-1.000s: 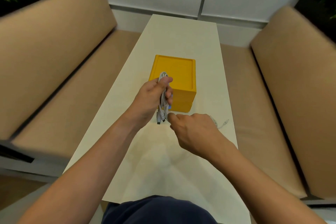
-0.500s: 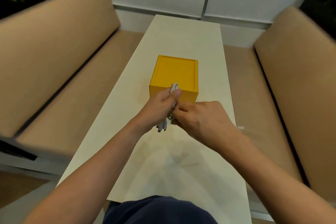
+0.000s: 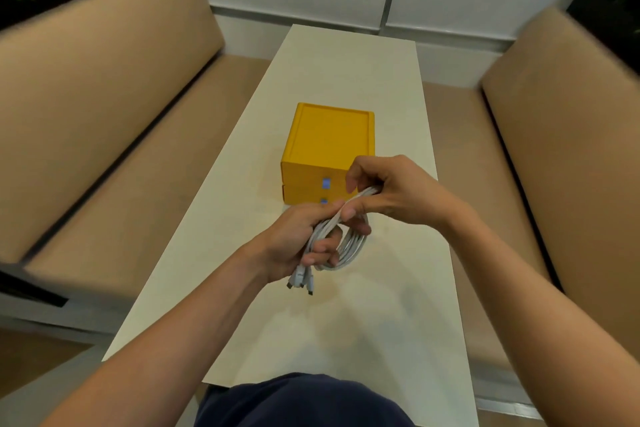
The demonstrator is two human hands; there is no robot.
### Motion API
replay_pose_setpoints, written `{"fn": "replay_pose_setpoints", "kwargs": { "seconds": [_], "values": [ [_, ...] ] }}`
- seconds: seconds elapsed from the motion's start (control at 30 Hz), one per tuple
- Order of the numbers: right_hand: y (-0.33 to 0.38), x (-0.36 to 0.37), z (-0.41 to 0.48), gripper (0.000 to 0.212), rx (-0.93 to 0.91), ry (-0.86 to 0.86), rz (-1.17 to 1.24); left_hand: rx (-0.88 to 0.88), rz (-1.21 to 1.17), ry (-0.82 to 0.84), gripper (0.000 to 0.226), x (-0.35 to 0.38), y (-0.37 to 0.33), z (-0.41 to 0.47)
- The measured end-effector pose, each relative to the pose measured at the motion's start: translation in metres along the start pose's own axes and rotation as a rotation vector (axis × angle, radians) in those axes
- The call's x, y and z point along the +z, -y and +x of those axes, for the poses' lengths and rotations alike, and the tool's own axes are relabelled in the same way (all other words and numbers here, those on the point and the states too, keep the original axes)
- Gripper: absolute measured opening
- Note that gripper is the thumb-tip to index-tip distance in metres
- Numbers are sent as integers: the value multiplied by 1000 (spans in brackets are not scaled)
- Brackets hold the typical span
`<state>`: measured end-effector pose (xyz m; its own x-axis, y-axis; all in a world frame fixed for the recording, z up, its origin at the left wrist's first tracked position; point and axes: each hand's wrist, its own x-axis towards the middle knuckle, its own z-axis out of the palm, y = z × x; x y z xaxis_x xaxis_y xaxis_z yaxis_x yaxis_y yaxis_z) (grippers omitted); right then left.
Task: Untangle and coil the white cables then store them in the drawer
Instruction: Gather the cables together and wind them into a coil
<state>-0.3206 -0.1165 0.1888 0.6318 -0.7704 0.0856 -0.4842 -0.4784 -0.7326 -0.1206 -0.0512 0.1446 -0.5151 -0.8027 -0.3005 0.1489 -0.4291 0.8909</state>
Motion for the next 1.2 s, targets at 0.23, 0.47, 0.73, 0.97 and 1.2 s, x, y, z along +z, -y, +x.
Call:
{"fn": "replay_pose_setpoints", "kwargs": {
  "seconds": [0.23, 0.47, 0.73, 0.97, 1.2],
  "values": [
    [-6, 27, -6, 43, -29, -26, 52, 5, -164, 37, 57, -17, -7, -5],
    [12, 79, -15, 26, 127, -351, 325, 22, -234, -126, 48, -14, -13, 3],
    [17, 91, -12, 23, 227, -579, 492, 51, -106, -338, 49, 2, -13, 19],
    [25, 88, -17, 28, 330, -659, 594, 58, -163, -341, 47, -1, -6, 30],
    [27, 69, -14, 26, 283, -540, 631, 141, -108, -223, 36, -5, -21, 17]
  ]
}}
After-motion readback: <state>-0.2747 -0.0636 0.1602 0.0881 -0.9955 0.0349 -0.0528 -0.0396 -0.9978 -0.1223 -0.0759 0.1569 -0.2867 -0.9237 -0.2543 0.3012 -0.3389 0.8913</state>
